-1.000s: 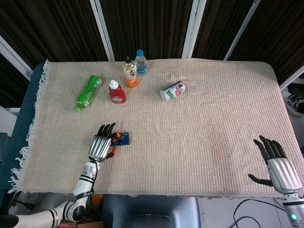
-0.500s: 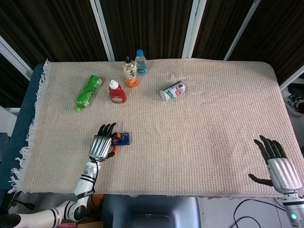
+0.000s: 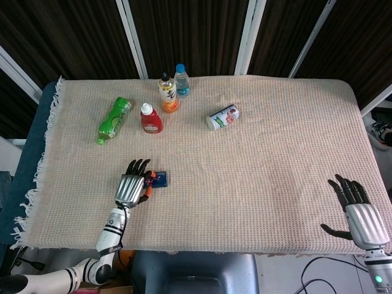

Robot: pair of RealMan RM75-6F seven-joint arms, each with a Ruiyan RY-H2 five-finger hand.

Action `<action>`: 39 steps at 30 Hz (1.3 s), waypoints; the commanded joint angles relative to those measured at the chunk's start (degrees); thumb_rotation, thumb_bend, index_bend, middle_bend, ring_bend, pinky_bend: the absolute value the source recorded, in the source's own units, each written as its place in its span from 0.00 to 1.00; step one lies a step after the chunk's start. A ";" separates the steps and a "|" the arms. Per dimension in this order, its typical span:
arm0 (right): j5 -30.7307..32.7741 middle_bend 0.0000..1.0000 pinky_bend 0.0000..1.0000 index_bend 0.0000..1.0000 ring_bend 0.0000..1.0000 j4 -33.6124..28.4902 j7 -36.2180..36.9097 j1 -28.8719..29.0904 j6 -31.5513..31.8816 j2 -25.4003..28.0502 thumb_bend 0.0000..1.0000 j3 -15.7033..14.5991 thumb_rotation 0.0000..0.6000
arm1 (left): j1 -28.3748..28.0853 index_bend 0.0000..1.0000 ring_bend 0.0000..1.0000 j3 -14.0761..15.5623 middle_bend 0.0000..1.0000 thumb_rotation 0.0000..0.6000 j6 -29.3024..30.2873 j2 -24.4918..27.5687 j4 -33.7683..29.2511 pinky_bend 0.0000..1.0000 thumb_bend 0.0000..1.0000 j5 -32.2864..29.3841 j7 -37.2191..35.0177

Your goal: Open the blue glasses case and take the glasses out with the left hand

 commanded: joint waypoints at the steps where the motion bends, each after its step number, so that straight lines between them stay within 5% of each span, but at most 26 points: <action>1: -0.04 0.00 0.00 0.00 0.00 -0.01 0.03 -0.01 0.02 0.01 0.18 -0.01 1.00 | 0.00 0.59 0.00 0.05 0.08 1.00 0.32 0.02 -0.01 0.00 0.46 0.06 0.04; 25: 0.00 0.00 0.00 0.00 0.00 -0.01 0.71 -0.15 0.35 0.27 0.18 0.15 1.00 | -3.55 0.64 0.00 -4.21 0.11 1.00 -0.97 -1.23 6.91 0.00 0.47 -3.09 0.42; 28: 0.05 0.00 0.00 0.00 0.00 0.01 0.82 -0.21 0.50 0.32 0.18 0.23 1.00 | -5.68 0.57 0.00 -6.84 0.10 1.00 -4.63 -2.17 10.62 0.00 0.46 -6.73 0.48; 33: 0.16 0.00 0.00 0.00 0.00 0.03 0.92 -0.18 0.43 0.36 0.18 0.30 1.00 | -6.82 0.31 0.00 -7.80 0.07 1.00 -5.34 -2.32 11.78 0.00 0.43 -7.48 -1.18; 39: -0.05 0.00 0.00 0.00 0.00 -0.01 0.98 -0.19 0.46 0.37 0.18 0.21 1.00 | -5.11 0.30 0.00 -6.33 0.06 1.00 -2.79 1.62 5.66 0.00 0.43 -5.41 -2.27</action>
